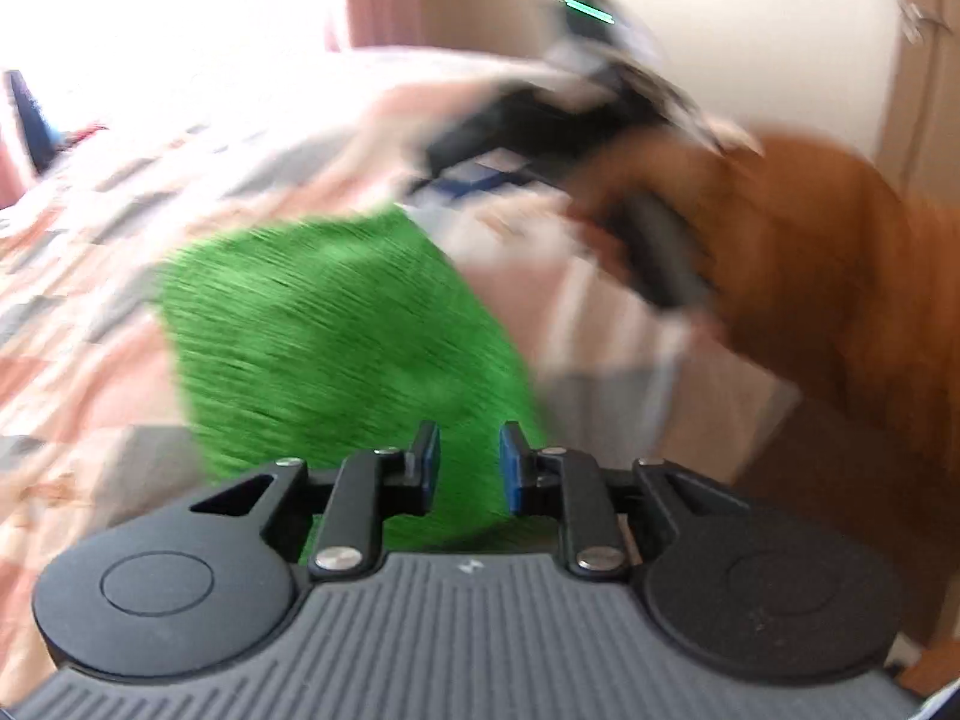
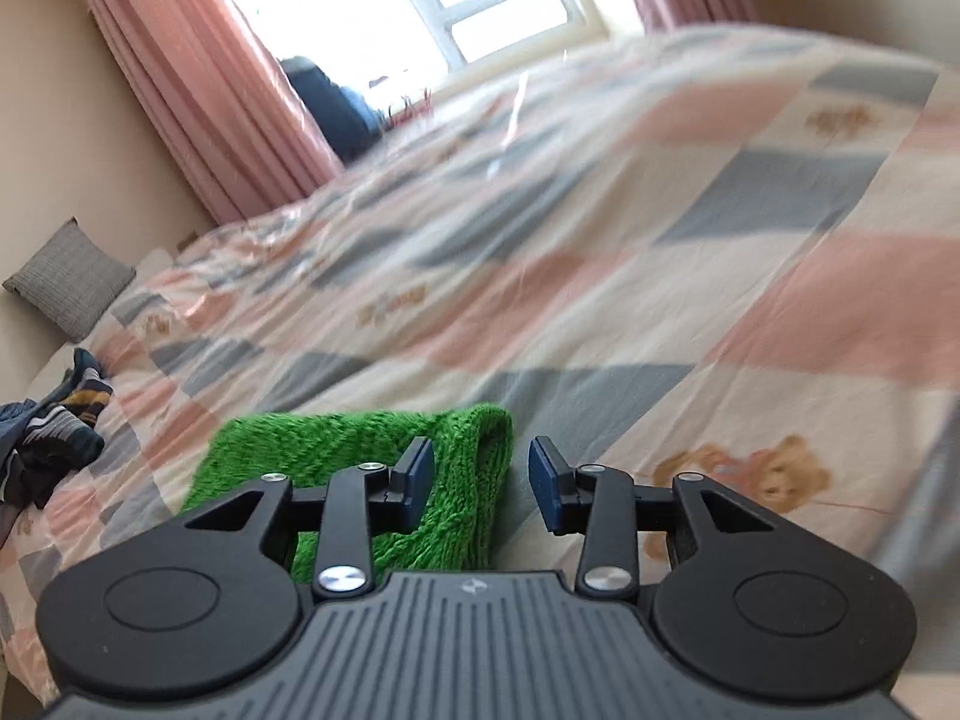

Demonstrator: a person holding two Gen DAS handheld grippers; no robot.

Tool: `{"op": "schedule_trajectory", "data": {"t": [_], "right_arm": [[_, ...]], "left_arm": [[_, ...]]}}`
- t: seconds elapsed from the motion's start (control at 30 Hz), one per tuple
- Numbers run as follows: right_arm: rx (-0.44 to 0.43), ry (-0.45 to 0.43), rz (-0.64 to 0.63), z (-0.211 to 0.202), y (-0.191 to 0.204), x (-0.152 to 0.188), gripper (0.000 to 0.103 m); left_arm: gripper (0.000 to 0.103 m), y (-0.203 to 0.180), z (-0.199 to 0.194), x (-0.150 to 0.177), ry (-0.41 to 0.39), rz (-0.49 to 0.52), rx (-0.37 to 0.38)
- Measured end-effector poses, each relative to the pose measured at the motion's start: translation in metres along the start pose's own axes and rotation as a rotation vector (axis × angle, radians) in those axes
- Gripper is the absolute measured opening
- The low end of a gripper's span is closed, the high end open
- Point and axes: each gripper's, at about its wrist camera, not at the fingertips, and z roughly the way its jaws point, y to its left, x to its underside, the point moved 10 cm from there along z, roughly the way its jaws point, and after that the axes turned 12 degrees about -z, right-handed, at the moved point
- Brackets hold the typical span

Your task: Fold clothes

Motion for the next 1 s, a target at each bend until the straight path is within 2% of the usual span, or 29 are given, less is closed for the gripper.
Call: {"op": "schedule_trajectory", "data": {"t": [0.1, 0.17, 0.27, 0.37, 0.4, 0.53, 0.6, 0.67, 0.7, 0.73, 0.8, 0.93, 1.0], "right_arm": [[-0.037, -0.057, -0.016, -0.036, 0.017, 0.011, 0.040], [-0.092, -0.057, -0.037, -0.053, 0.038, 0.032, 0.036], [-0.121, -0.001, -0.102, -0.062, 0.067, 0.075, 0.035], [-0.069, 0.130, -0.176, -0.046, 0.076, 0.126, 0.031], [-0.060, 0.127, -0.182, -0.043, 0.075, 0.133, 0.029], [-0.093, 0.196, -0.191, -0.043, 0.076, 0.115, 0.029], [-0.107, 0.159, -0.190, -0.053, 0.075, 0.094, 0.031], [-0.099, 0.088, -0.188, -0.059, 0.072, 0.069, 0.032], [-0.089, 0.056, -0.184, -0.059, 0.069, 0.057, 0.032], [-0.081, 0.032, -0.183, -0.056, 0.068, 0.048, 0.032], [-0.075, 0.013, -0.190, -0.044, 0.067, 0.038, 0.032], [-0.067, 0.021, -0.227, -0.018, 0.070, 0.034, 0.032], [-0.056, 0.042, -0.245, -0.005, 0.070, 0.039, 0.032]], "left_arm": [[0.018, 0.023, -0.003, -0.012, -0.029, -0.028, -0.037], [0.018, 0.035, 0.003, -0.012, -0.023, -0.049, -0.030], [0.017, 0.053, 0.018, 0.001, 0.020, -0.061, -0.058], [0.017, 0.072, 0.050, 0.031, 0.101, -0.089, -0.073], [0.017, 0.075, 0.051, 0.034, 0.102, -0.096, -0.065], [0.016, 0.076, 0.031, 0.015, 0.065, -0.082, -0.031], [0.017, 0.082, 0.025, -0.005, 0.006, -0.086, -0.025], [0.029, 0.090, 0.021, -0.026, -0.050, -0.085, -0.038], [0.039, 0.092, 0.023, -0.034, -0.067, -0.071, -0.054], [0.040, 0.093, 0.029, -0.042, -0.073, -0.048, -0.075], [0.039, 0.093, 0.041, -0.053, -0.081, -0.021, -0.093], [0.037, 0.093, 0.071, -0.053, -0.047, -0.026, -0.050], [0.029, 0.099, 0.087, -0.043, -0.021, -0.022, -0.059]]}}
